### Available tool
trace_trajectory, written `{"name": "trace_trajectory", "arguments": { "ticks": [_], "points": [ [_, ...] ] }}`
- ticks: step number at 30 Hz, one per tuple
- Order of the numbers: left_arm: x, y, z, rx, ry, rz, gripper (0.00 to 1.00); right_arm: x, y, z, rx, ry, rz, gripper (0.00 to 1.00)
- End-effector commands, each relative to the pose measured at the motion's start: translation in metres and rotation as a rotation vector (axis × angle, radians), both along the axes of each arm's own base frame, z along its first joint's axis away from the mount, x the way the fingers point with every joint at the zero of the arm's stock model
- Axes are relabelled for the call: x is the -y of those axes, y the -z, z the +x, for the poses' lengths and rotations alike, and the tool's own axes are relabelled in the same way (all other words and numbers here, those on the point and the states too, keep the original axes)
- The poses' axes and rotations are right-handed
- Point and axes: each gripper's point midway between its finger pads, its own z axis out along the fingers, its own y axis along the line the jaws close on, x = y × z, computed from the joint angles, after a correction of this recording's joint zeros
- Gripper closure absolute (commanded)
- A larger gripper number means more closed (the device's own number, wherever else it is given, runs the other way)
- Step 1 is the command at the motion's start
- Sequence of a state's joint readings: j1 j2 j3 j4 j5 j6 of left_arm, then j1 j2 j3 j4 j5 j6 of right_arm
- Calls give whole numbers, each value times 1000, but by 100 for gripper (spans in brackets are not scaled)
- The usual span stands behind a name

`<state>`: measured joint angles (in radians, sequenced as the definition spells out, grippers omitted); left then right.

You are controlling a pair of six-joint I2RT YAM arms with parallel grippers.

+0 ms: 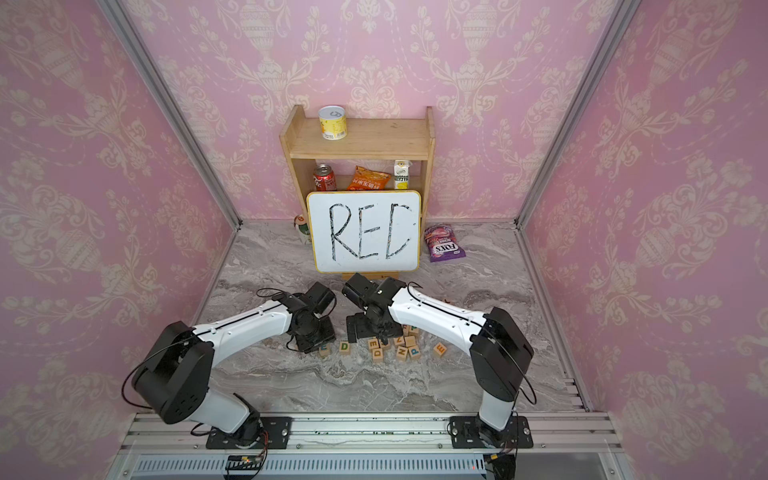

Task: Assemble the uppercase word "red" with letter blocks
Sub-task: Adjust the letter block at the center of the board.

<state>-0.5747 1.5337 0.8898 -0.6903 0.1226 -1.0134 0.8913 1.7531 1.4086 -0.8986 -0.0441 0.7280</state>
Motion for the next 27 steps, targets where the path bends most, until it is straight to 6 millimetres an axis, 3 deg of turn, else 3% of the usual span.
{"name": "trace_trajectory", "arguments": {
  "ticks": [1,9,23,27],
  "points": [
    [-4,8,-3,8,72,39,50,7,-10,0,29,-13,2,0],
    [-8,6,5,57,87,65,51,10,-9,-2,24,-12,-1,0],
    [16,-1,26,123,53,-39,51,9,-7,-1,23,-9,0,0],
    [14,-2,26,116,51,-30,52,10,-6,-1,21,-7,-2,0]
  ]
}}
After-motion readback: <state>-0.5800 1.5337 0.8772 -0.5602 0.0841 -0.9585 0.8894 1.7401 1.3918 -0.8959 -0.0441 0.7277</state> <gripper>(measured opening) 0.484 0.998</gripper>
